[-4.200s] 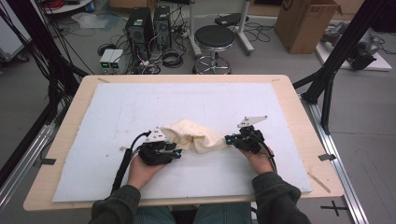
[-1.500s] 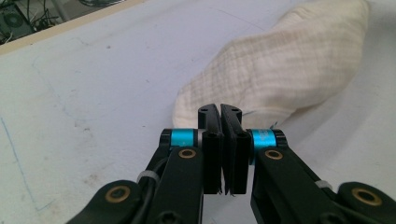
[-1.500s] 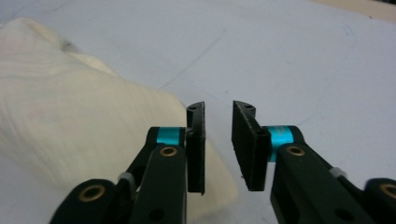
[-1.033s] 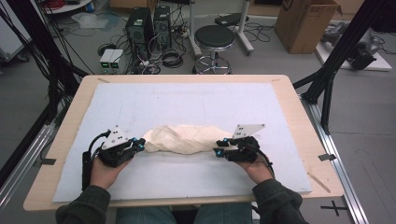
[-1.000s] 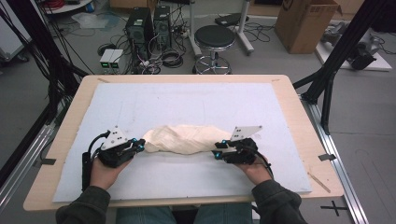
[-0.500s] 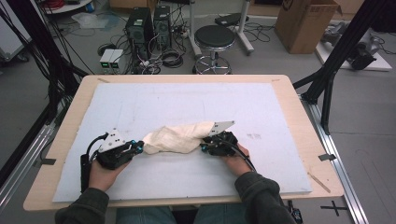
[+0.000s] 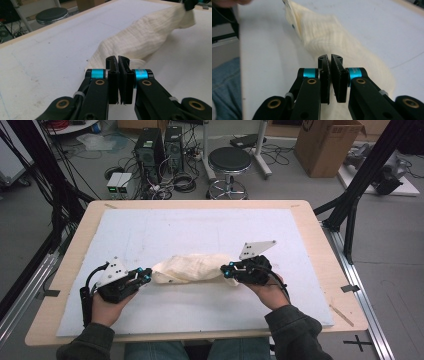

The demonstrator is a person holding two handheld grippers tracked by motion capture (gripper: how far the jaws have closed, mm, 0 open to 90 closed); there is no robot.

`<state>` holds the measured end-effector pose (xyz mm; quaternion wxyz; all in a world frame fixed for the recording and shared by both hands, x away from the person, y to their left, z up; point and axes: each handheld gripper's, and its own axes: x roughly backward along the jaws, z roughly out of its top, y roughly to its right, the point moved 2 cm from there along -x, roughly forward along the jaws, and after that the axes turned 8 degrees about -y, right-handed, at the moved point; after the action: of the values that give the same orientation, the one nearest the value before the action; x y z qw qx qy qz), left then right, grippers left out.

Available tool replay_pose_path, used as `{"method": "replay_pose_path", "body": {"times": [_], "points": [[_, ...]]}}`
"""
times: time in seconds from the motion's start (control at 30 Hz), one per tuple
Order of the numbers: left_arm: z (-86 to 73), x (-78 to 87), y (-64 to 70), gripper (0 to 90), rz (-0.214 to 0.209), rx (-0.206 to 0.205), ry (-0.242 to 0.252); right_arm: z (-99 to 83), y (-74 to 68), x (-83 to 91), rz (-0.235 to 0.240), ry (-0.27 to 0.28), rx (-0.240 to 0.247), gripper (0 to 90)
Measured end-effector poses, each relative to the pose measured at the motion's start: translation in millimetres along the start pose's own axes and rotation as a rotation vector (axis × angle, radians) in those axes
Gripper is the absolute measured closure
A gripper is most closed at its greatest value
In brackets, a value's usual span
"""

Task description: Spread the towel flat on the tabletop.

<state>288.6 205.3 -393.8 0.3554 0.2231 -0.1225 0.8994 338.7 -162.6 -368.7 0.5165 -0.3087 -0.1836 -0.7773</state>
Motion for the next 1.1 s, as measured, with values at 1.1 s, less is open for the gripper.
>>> {"method": "replay_pose_path", "body": {"times": [1.1], "points": [[-12.5, -11.4, -8.3, 86.5, 0.021, 0.016, -0.060, -1.6, 37.5, -3.9, -0.106, 0.024, -0.107, 68.3]]}}
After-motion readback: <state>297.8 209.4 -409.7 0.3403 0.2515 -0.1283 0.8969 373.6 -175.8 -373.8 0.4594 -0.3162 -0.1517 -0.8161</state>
